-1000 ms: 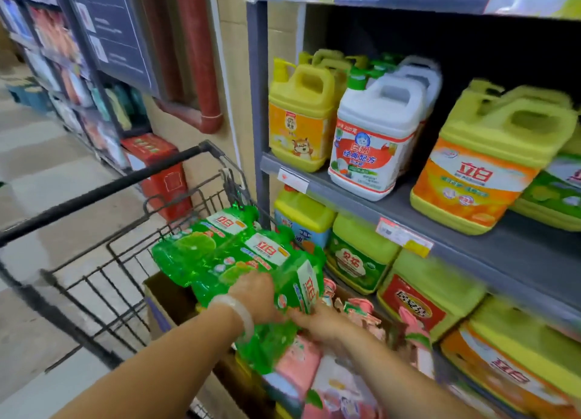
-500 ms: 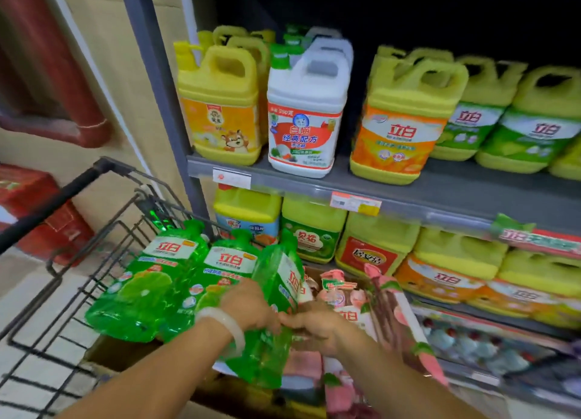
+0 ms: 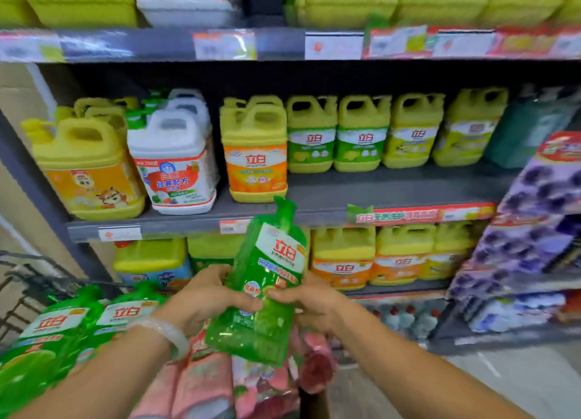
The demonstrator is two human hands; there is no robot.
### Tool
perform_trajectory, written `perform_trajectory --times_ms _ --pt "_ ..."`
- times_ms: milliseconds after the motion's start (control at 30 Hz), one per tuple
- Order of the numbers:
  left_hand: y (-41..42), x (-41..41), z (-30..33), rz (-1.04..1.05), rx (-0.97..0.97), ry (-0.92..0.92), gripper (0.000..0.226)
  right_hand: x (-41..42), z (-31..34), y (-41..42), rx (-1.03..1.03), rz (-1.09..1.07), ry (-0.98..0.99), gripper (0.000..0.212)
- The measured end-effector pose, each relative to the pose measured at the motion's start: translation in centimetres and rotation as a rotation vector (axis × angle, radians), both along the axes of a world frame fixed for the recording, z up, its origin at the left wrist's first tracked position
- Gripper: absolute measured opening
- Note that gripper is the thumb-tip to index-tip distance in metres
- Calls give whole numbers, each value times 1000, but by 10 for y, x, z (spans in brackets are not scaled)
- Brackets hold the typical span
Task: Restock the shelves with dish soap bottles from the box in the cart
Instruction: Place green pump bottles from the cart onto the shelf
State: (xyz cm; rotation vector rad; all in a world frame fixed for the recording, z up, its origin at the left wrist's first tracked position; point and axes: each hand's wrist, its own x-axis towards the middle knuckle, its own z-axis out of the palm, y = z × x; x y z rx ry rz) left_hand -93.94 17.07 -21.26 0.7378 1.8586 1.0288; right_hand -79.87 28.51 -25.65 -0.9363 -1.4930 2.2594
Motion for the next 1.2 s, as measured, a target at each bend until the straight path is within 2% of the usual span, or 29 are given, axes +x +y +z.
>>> perform_trajectory --times_ms 100,200,300,400,500,633,833,967,1100,1200 --pt "34 61 9 -74 99 21 85 69 21 28 89 -171 25 49" --pt "70 139 18 -129 168 33 73 150 41 53 317 -283 -36 70" --pt "114 224 16 -262 246 13 76 239 55 77 478 -389 -30 68" --pt "150 295 10 -367 285 -18 47 313 64 90 579 -469 -44 71" --pt "188 374 7 -532 315 -5 57 397 65 108 615 -559 -78 75" --pt "238 461 5 -697 375 -60 58 490 58 134 634 -714 -90 79" --pt "327 573 -17 -855 375 -138 73 603 45 180 605 -911 -122 85" --pt "398 641 -27 -917 394 -181 75 667 39 240 609 -997 -170 89" --pt "484 699 -17 -1006 429 -160 78 720 51 316 627 -1043 -189 83" --pt "551 732 1 -1022 474 -124 94 753 68 376 672 -1076 -189 82"
